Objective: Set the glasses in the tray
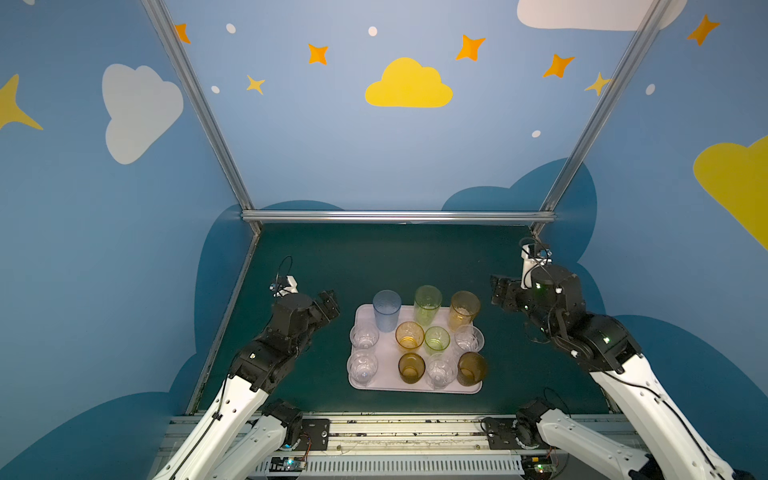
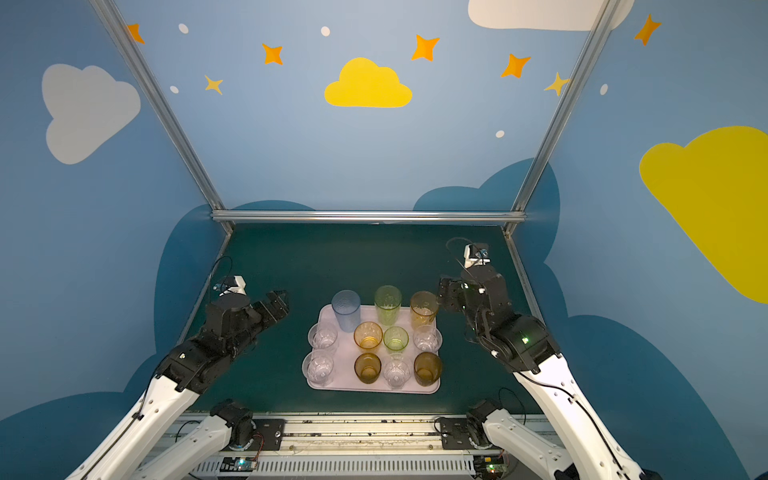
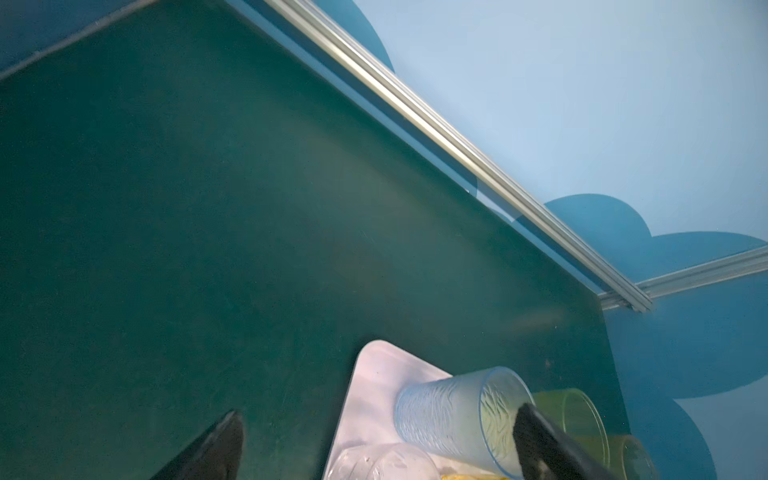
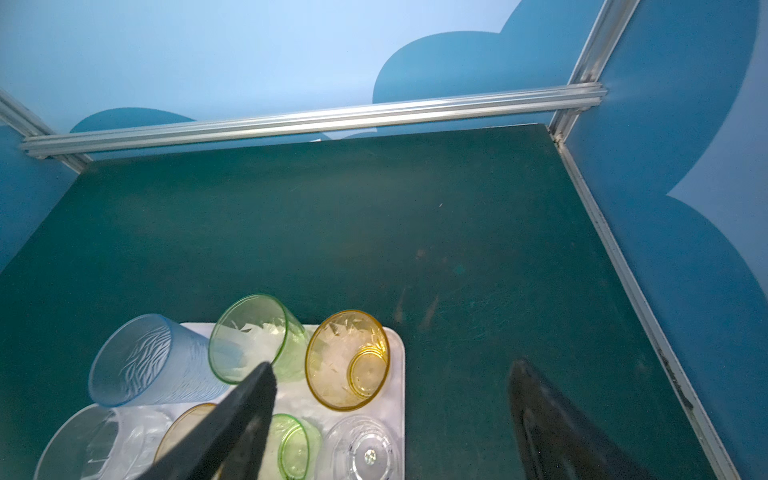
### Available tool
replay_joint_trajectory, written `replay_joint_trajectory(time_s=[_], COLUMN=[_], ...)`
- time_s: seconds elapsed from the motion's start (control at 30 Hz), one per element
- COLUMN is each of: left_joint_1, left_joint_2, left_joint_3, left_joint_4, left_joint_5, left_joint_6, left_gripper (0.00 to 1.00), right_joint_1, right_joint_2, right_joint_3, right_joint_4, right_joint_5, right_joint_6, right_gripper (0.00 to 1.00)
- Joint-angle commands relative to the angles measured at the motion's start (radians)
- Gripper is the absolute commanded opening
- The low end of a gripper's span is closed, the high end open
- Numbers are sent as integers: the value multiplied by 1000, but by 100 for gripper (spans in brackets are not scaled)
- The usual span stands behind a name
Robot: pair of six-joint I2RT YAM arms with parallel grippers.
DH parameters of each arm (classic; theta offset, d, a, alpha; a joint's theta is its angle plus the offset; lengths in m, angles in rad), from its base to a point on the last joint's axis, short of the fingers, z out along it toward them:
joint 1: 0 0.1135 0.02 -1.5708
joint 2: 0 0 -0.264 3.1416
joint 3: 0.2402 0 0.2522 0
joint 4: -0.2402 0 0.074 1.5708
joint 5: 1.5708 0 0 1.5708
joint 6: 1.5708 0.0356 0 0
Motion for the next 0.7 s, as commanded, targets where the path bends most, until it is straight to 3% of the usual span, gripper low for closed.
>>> replay_joint_trajectory(time_s=[0.0, 0.17, 0.3, 0.43, 0.67], left_joint_1=[3, 25, 108, 196, 280], left_joint_2=[13, 51, 82, 77, 110], left_joint_3=[21, 8, -7, -86, -211], left_joint_4=[47, 105, 145, 270, 411], left_joint_5=[-113, -243, -328, -280, -212], left_joint_6=[66, 203, 260, 272, 279], left_gripper=[100, 100, 100, 100, 100], right_joint_1=[-40, -128, -214, -273, -354], right_joint_2=[-34, -122, -212, -261, -159], right_joint_3=[-38, -169, -311, -388, -391], right_joint_4=[15, 129, 282, 366, 348], right_joint_5=[28, 55, 32, -17, -41], right_joint_6=[-40, -103, -121, -103, -34], right_gripper=[87, 87, 87, 87, 87])
